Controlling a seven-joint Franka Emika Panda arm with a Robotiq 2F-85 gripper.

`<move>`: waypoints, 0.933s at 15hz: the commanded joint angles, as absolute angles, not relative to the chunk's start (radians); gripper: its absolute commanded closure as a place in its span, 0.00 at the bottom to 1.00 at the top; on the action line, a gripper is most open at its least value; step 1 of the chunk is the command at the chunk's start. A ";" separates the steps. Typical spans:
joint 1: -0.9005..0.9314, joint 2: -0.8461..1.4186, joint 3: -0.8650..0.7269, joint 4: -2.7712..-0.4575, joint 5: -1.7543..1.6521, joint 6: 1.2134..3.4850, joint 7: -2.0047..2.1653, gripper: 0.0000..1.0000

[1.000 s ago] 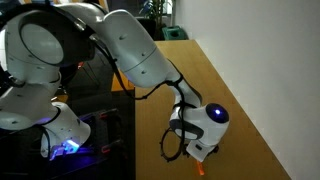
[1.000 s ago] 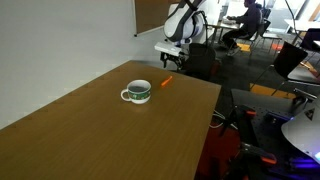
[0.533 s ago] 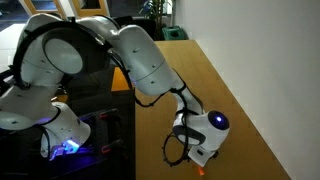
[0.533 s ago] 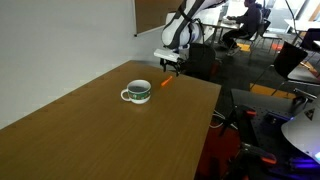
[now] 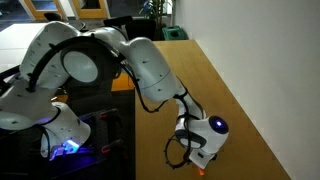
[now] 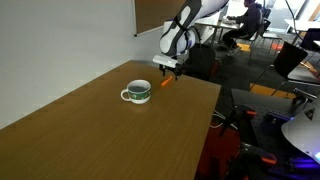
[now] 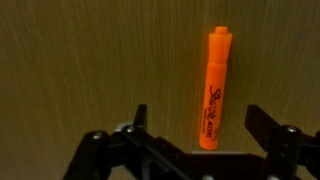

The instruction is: Put the orange marker in the mug

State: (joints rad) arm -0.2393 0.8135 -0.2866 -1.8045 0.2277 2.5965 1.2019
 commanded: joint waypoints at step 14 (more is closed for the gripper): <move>-0.226 0.885 -0.299 -1.708 0.231 2.589 1.201 0.99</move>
